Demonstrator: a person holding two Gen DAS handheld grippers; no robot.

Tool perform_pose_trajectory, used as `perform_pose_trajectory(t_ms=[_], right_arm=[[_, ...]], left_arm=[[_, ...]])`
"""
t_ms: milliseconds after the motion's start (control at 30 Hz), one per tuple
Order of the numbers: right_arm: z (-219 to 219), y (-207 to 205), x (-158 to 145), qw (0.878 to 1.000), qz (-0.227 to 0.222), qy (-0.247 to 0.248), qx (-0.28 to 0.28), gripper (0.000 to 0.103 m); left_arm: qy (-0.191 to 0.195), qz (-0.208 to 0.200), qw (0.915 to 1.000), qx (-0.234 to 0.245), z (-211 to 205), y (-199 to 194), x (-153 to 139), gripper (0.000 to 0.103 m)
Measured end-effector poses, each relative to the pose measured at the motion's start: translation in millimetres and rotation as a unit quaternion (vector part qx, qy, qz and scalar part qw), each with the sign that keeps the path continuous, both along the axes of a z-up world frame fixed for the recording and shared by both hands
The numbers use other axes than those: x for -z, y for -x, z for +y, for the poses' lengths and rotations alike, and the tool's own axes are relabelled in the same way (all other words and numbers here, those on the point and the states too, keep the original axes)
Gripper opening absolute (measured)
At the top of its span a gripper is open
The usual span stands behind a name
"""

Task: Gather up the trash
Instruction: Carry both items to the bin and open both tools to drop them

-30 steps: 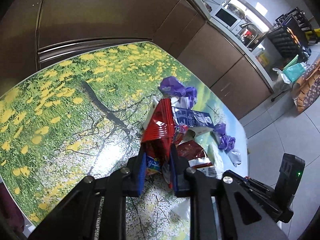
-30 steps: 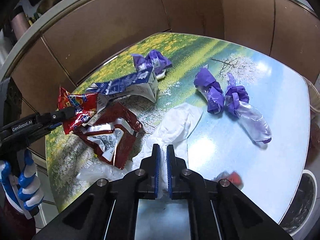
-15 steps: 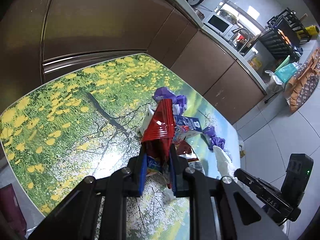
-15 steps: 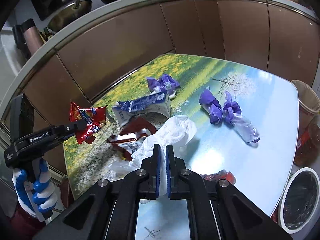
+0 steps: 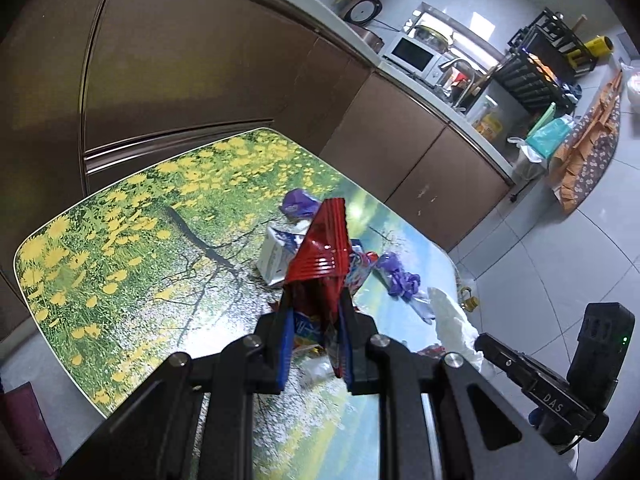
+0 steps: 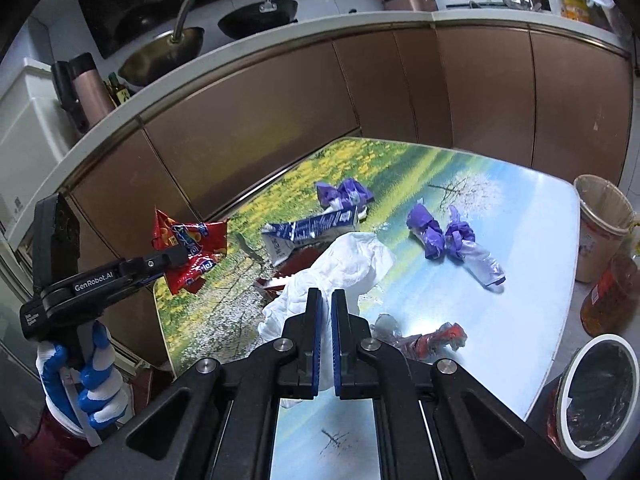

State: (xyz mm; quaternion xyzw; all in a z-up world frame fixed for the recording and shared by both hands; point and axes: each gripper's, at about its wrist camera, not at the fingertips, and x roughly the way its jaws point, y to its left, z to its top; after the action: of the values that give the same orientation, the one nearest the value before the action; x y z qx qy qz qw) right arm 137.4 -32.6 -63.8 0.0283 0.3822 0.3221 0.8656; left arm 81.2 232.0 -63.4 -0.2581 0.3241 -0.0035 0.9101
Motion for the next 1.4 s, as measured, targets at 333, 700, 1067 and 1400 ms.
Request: perform_pose_trajectory(t_ms=[333, 700, 1067, 1400], right_arm=[[-44.1, 23.9, -21.2, 0.999, -0.024, -0.025, 0.032, 0.005], [-141.9, 41.1, -27.4, 0.99, -0.036, -0.053, 0.127, 0.005], [-254.7, 40.8, -4.9, 0.967, -0.019, -0.065, 0.247, 0.005], [-320.1, 12.2, 41.9, 0.948, 0.016, -0.019, 0.318, 0.005]], left_arm=[[-0.018, -0.017, 0.9985, 0.048, -52.5, 3.3, -24.3, 0.018], [-0.045, -0.015, 0.9876, 0.149, -155.2, -19.1, -33.5, 0.018], [-0.08, -0.002, 0.9577, 0.276, -298.5, -63.1, -27.0, 0.018], [-0.105, 0.048, 0.9287, 0.352, -415.2, -119.9, 20.4, 0.018]])
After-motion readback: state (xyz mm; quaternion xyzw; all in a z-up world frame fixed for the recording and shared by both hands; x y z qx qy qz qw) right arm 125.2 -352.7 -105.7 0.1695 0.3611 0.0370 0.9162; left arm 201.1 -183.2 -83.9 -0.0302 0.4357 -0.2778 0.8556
